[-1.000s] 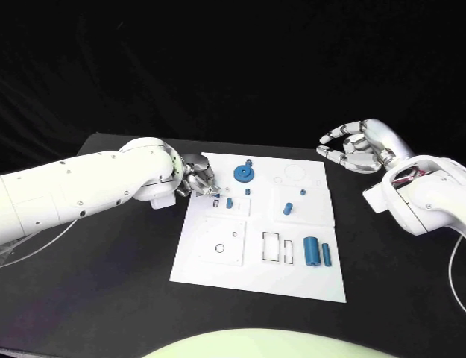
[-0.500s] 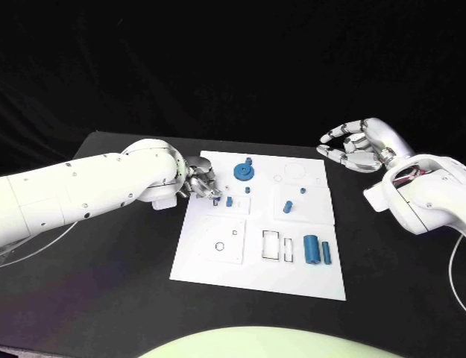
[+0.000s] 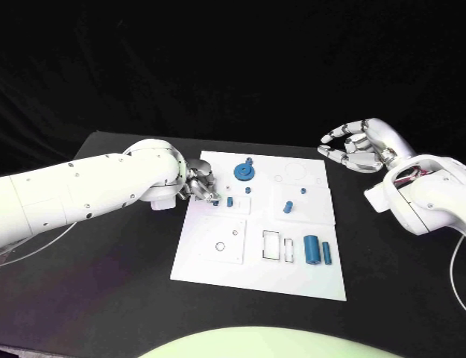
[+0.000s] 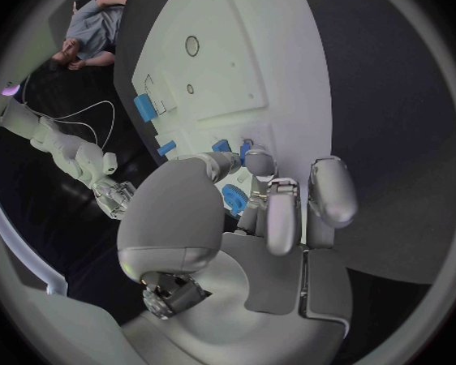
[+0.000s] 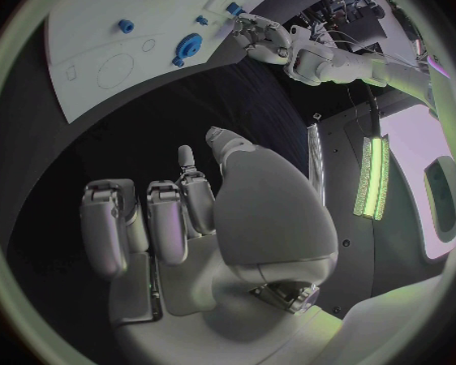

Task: Assemble the parts on the task board

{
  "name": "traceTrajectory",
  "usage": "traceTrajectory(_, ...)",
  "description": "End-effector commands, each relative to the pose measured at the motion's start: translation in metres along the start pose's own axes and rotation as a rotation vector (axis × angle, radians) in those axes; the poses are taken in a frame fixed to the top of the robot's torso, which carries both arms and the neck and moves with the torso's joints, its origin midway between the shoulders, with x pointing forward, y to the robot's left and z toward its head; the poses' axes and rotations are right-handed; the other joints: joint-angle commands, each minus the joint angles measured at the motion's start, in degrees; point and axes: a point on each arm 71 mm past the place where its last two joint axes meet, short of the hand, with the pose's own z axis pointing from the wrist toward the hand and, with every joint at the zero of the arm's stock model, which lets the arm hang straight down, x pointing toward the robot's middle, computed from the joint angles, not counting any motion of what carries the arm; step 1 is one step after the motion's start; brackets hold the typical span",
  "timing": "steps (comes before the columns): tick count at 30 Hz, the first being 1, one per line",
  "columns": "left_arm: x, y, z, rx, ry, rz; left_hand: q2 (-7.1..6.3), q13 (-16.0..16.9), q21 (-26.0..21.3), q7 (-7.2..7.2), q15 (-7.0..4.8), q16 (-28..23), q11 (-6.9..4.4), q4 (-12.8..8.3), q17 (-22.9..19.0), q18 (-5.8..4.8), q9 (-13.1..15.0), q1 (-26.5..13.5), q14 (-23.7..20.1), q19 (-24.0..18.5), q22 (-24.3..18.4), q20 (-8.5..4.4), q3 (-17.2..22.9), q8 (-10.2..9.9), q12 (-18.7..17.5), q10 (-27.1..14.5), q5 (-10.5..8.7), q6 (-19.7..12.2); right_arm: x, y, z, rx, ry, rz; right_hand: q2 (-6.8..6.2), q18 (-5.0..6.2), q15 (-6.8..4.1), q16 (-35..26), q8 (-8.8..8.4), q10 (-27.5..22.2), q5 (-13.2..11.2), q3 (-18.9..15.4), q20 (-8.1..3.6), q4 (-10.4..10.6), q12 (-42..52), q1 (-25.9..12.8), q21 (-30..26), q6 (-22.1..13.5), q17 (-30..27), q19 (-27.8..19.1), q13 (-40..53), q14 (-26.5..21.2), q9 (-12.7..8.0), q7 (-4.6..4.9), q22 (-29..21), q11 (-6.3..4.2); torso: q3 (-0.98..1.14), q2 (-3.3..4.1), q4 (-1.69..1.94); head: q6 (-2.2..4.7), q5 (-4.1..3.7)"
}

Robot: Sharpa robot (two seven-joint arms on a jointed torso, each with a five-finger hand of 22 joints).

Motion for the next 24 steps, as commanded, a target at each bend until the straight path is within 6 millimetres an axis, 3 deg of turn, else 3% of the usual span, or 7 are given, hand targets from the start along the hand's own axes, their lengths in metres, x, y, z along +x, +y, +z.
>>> traceTrajectory(1, 0.0019, -0.0003, 0.0005, -0.017, 0.022, 0.026, 0.19, 0.06, 0.39, -0.83, -0.38, 0.21, -0.14, -7.49, 11.51, 0.17, -0.08, -0.16, 5.17, 0.34, 0.06, -0.04, 7.89, 0.27, 0.21, 0.40, 0.35, 0.87, 0.0013, 0.0005, -0.0003, -0.005, 0.013, -0.002, -0.17, 0.69, -0.48, -0.38, 0.34, 0.00, 0.32, 0.14, -0.35, 0.04, 0.04, -0.63, -0.27, -0.39, 7.68, 3.60, 4.16, 4.29, 0.10, -0.10, 12.80, -0.14, -0.03, 0.03, 0.01, -0.08, 0.05)
traceTrajectory(24, 0.0023, 0.0014, -0.0003, -0.023, 0.022, 0.029, -0.05, 0.24, 0.51, -0.92, -0.44, 0.31, -0.23, -7.91, 11.68, 0.14, -0.17, -0.45, 5.23, 0.43, 0.24, -0.10, 8.36, 0.46, 0.42, 0.63, 0.35, 1.00, 0.0010, -0.0001, -0.0004, -0.004, 0.013, -0.003, -0.20, 0.72, -0.49, -0.41, 0.48, -0.04, 0.35, 0.25, -0.37, 0.14, -0.01, -0.81, -0.39, -0.41, 7.61, 3.54, 4.11, 4.27, 0.14, -0.12, 12.75, -0.15, -0.04, 0.02, -0.02, -0.05, 0.07)
